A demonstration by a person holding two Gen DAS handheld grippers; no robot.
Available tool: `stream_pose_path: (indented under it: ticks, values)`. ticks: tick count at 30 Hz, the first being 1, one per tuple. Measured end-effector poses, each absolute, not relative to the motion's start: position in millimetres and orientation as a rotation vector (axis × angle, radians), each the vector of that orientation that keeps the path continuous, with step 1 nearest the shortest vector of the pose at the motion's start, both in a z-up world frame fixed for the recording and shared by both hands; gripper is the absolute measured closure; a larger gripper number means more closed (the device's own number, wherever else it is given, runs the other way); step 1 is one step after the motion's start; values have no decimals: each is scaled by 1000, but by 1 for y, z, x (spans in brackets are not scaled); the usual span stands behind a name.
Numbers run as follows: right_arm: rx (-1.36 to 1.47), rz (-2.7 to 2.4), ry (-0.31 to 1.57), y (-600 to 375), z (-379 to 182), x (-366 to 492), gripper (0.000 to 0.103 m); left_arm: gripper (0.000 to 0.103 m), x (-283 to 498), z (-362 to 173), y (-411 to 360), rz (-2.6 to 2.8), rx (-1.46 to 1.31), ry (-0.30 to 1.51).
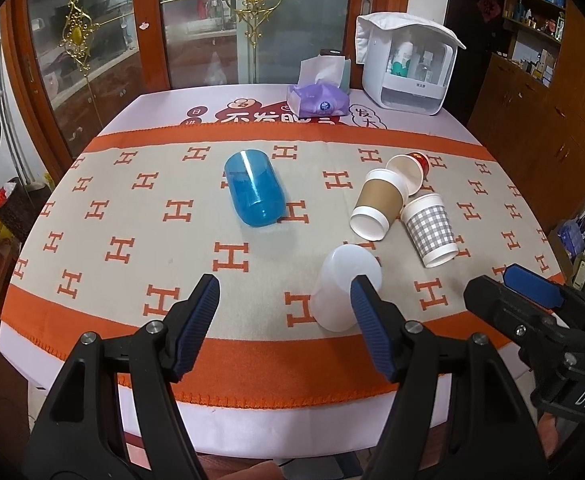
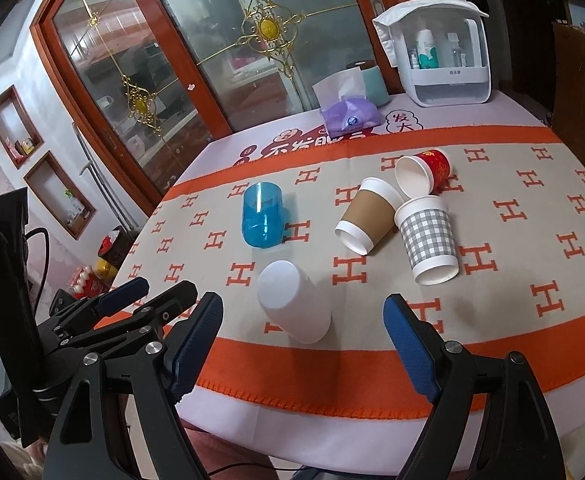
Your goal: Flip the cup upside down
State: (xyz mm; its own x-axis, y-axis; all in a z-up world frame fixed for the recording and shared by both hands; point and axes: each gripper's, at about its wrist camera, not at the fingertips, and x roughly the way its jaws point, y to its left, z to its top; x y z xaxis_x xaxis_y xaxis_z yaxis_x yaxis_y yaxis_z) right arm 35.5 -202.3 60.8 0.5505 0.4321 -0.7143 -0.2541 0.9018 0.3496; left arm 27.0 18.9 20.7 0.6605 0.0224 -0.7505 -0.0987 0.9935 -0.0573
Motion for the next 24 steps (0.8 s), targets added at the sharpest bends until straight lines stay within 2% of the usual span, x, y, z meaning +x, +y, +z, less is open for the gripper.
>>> stream_pose_path:
  ticks: [24]
  values:
    - [214, 413, 911, -198, 56, 41, 19, 37, 32, 17, 26, 80, -98, 859]
